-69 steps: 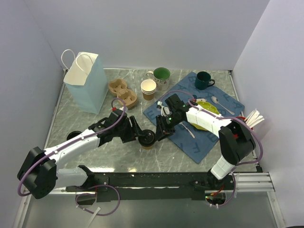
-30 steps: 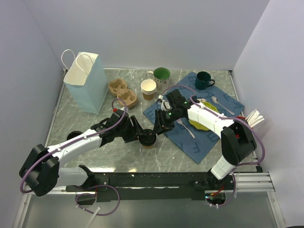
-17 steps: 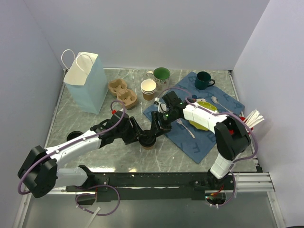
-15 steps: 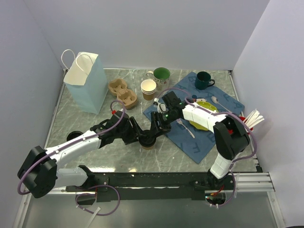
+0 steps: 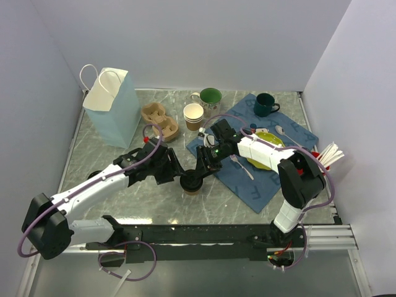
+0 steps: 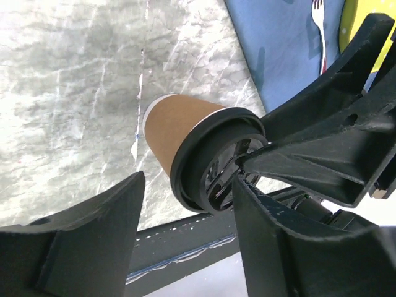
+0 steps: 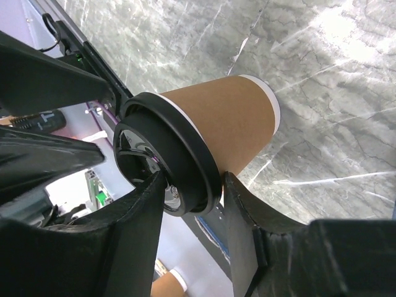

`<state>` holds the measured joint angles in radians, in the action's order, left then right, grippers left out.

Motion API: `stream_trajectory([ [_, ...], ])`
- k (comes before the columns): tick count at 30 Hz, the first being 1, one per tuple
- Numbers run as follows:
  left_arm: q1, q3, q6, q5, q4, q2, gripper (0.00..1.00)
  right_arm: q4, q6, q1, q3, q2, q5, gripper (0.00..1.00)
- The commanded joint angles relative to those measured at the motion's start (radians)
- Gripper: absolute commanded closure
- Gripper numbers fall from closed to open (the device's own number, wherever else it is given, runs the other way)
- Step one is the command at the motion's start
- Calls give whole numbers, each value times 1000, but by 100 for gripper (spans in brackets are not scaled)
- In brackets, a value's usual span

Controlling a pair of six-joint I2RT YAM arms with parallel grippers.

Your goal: Pack the takeout coffee

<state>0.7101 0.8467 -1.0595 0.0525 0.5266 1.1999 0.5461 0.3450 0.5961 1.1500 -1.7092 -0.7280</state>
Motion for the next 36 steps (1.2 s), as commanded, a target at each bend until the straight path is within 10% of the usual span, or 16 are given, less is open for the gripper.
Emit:
stream_trajectory([
  [1, -9, 0, 35, -22, 49, -37, 38, 12, -47, 5, -24, -18, 75, 55],
  [36, -11, -150, -8, -49, 3, 75, 51, -31, -49, 2, -78, -46, 107, 62],
])
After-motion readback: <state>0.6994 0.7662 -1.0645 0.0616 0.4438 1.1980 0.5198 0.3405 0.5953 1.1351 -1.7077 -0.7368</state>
